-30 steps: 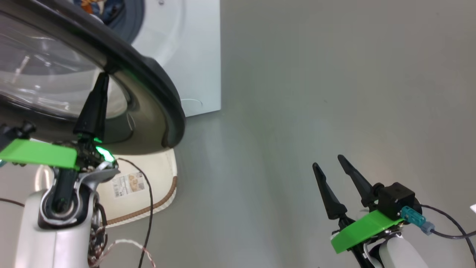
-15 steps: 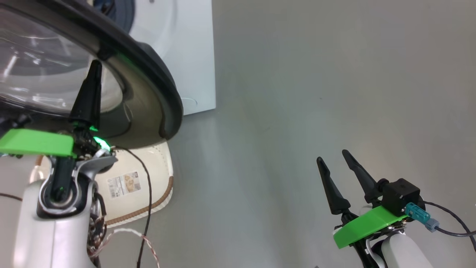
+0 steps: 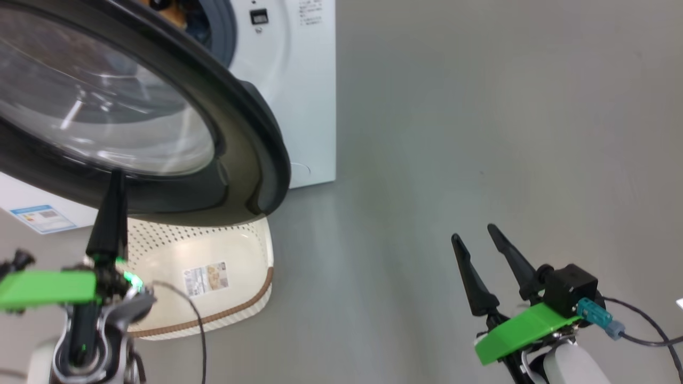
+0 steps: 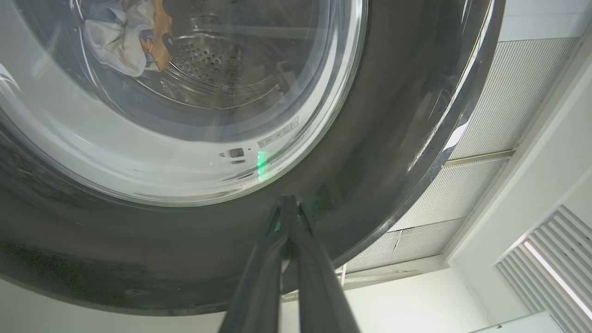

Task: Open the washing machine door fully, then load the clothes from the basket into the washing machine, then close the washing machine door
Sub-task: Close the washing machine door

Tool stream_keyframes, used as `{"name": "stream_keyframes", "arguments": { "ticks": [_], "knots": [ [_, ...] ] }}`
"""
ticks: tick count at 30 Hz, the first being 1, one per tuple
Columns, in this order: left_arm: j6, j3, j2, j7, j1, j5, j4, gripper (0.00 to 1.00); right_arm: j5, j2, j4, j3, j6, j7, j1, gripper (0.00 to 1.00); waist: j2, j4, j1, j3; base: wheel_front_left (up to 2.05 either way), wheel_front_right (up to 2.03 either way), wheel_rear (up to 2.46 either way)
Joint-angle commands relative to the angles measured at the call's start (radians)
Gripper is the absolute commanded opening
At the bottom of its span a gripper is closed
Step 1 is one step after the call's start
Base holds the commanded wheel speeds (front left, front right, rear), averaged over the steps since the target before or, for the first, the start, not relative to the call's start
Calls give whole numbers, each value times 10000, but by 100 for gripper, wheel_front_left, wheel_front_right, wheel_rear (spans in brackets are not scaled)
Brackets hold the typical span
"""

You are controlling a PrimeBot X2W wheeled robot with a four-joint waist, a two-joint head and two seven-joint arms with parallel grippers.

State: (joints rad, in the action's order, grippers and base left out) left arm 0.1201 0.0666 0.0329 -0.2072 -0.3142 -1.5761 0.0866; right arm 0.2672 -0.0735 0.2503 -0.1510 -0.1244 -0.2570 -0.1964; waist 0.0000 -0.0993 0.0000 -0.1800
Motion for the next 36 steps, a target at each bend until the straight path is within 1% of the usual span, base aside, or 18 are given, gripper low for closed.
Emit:
{"name": "stream_keyframes", "arguments": {
  "ticks": [1, 7, 13, 20, 21, 22, 23, 29, 32, 33, 34, 36],
  "knots": [
    [105, 369, 245, 114, 227, 94, -393, 0, 78, 47, -203, -209, -63, -48, 168, 100, 0, 214, 0, 266, 0, 0, 0],
    [105, 429, 220, 443, 967, 21, -751, 0, 69, 61, -214, -205, -63, -48, 266, 100, 0, 407, 0, 490, 0, 0, 0],
    [105, 202, 191, 838, 1891, -80, -1264, 0, 56, 81, -238, -261, -63, -48, 333, 100, 0, 559, 0, 648, 0, 0, 0],
    [105, -85, 178, 1415, 2710, -265, -1504, 0, 49, 91, -269, -280, -63, -48, 390, 100, 0, 693, 0, 854, 0, 0, 0],
    [105, -83, 177, 1577, 2791, -317, -1546, 30, 48, 93, -269, -287, -63, -48, 409, 100, 0, 703, 0, 877, 0, 0, 0],
    [105, -97, 177, 1695, 2870, -342, -1604, 76, 48, 95, -265, -298, -63, -48, 424, 100, 0, 707, 0, 899, 0, 0, 0],
    [105, -120, 176, 1791, 2944, -324, -1675, 100, 49, 97, -258, -307, -63, -48, 437, 100, 0, 709, 0, 923, 0, 0, 0],
    [105, -118, 199, 2524, 3274, 364, -1953, 100, 53, 107, -260, -347, -63, -48, 477, 100, 0, 703, 0, 1022, 0, 0, 0],
    [105, -227, 457, 3197, 3373, 1343, -2065, 100, 49, 109, -269, -353, -63, -48, 502, 100, 0, 696, 0, 1064, 0, 0, 0],
    [105, -395, 631, 3808, 3434, 1986, -2118, 100, 48, 105, -272, -352, -63, -48, 520, 100, 0, 695, 0, 1087, 0, 0, 0],
    [105, -472, 776, 4085, 3468, 2373, -2127, 100, 47, 102, -275, -350, -63, -48, 526, 100, 0, 696, 0, 1096, 0, 0, 0],
    [105, -686, 971, 4426, 3539, 2997, -2083, 100, 40, 101, -278, -349, -63, -48, 539, 100, 0, 698, 0, 1121, 0, 0, 0]
  ]
}}
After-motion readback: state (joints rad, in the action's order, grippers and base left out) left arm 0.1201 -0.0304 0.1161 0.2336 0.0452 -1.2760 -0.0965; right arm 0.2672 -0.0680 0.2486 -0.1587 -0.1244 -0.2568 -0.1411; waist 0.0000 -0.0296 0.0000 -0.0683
